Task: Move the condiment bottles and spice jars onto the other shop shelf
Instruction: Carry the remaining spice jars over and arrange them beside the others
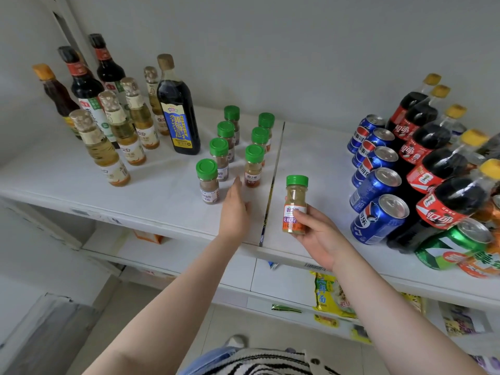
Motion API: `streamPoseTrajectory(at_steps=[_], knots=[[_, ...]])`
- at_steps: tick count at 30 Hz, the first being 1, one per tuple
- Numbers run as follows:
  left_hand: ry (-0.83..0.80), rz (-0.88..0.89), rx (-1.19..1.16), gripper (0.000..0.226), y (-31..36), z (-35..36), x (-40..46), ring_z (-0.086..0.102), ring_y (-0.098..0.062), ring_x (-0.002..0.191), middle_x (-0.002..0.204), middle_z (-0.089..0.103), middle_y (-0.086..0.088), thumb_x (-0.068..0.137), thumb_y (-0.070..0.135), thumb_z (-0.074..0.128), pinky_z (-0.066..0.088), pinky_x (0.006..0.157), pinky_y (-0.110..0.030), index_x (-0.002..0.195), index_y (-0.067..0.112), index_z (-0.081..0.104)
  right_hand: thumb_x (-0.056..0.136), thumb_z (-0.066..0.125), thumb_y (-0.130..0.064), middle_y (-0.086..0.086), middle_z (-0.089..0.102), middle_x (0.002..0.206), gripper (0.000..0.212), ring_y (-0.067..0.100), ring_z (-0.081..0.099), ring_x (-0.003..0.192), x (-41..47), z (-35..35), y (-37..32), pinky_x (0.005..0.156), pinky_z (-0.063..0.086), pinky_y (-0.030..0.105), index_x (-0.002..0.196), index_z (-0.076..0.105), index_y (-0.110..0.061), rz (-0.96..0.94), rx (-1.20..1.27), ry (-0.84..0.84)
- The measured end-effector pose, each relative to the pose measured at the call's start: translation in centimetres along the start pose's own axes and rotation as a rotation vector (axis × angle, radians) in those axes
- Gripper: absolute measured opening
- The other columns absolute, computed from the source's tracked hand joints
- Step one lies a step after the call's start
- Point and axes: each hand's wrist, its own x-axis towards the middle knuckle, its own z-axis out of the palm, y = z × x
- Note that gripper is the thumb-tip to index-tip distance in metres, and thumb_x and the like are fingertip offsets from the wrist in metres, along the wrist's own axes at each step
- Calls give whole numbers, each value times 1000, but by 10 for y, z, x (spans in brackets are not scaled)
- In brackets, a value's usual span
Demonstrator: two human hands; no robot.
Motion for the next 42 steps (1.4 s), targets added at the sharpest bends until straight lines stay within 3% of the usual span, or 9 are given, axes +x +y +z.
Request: streamPoseTrajectory(at_steps=[5,11,14,16,20,24,31,39,42], knots=[[138,130,-29,41,11,-26,-40,57,-17,112,123,60,1,89,4,54,48,93,-33,129,16,50,83,63,-2,4,69,102,29,16,65,94,13,19,4,85,52,28,109,64,-15,-108,-224,26],[152,91,35,32,9,-60,-66,58,-15,107,119,61,3,90,6,53,50,91,-35,120,16,55,77,71,5,1,68,103,41,6,65,90,49,54,14,82,51,19,111,60,-15,-218,-474,92],[161,39,48,31,3,-69,-80,57,-12,105,117,61,4,91,7,52,49,89,-31,120,17,56,75,71,8,4,65,103,45,9,63,86,61,68,21,60,50,8,116,57,-6,-259,-546,108],[162,27,47,31,-3,-71,-90,57,-10,104,117,62,4,91,7,52,48,89,-28,119,17,56,75,71,10,5,64,103,47,8,62,84,66,73,26,55,47,6,117,56,-3,-291,-584,102],[130,18,47,30,-17,-75,-104,58,-10,104,116,62,4,91,5,51,48,88,-26,118,17,57,73,74,5,1,66,102,45,11,63,88,76,72,33,68,51,12,113,58,-9,-354,-690,120],[94,13,34,29,-30,-77,-103,59,-11,105,116,62,4,91,5,51,50,88,-30,116,17,58,72,75,3,2,67,101,44,16,63,90,82,70,37,83,53,27,111,60,-13,-394,-753,157],[-45,123,-7,29,-47,-87,-82,59,-9,103,114,63,5,91,5,50,50,90,-29,116,18,60,76,72,2,0,65,100,45,12,63,89,86,69,47,84,50,24,115,57,-17,-411,-805,202],[-196,237,-14,30,-68,-109,-68,58,-7,102,113,63,6,89,5,50,48,90,-24,115,17,61,80,67,7,18,63,117,47,27,63,104,88,71,52,92,50,31,124,51,1,-385,-823,293],[-231,259,-24,31,-72,-111,-65,59,-8,102,112,63,6,89,4,49,47,90,-22,114,17,61,80,66,7,16,63,115,46,23,63,100,87,73,52,86,50,19,123,51,0,-375,-833,300]])
